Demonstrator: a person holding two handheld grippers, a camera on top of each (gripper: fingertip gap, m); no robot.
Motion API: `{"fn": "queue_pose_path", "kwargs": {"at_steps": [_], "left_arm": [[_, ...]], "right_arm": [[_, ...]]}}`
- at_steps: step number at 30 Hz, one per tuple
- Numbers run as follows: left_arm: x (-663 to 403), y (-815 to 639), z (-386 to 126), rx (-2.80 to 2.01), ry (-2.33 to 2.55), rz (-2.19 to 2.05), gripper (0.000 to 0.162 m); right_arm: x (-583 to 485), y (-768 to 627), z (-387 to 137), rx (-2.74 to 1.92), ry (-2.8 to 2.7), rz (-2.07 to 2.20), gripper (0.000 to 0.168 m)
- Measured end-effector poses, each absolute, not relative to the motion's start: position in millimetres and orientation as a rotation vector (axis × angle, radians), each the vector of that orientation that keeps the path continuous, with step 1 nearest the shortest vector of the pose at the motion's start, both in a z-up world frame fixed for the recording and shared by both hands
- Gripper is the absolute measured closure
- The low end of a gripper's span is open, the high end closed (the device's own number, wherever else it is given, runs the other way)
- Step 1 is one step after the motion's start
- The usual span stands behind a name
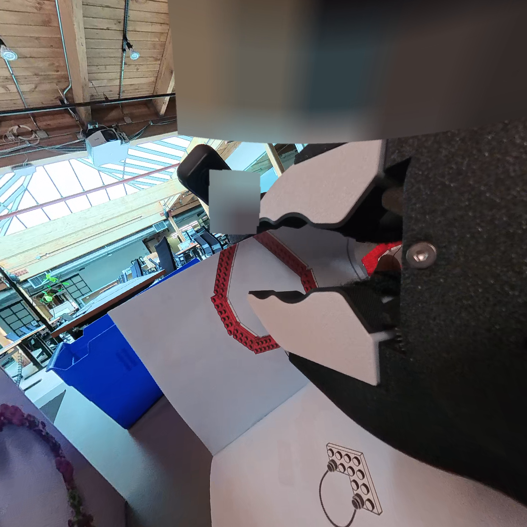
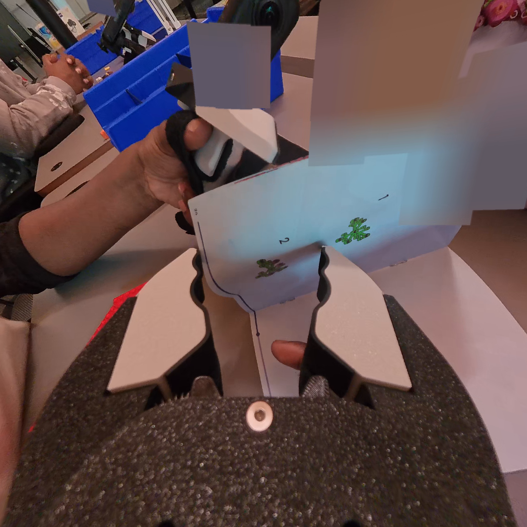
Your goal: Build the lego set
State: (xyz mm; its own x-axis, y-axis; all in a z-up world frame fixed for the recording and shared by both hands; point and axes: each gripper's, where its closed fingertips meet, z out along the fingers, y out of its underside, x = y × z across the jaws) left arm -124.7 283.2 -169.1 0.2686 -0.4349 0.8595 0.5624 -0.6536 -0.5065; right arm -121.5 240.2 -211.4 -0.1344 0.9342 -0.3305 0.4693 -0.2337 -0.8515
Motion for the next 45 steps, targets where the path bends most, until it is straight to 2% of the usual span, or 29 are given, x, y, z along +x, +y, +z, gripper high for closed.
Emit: {"fn": "queue_pose_path", "kwargs": {"at_steps": [45], "left_arm": [[-129.8, 283.2, -172.5, -1.687, -0.145, -1.568, 0.123]], "right_arm": [[-120.7, 239.7, -213.0, -1.686, -1.571, 1.348, 0.090]]}}
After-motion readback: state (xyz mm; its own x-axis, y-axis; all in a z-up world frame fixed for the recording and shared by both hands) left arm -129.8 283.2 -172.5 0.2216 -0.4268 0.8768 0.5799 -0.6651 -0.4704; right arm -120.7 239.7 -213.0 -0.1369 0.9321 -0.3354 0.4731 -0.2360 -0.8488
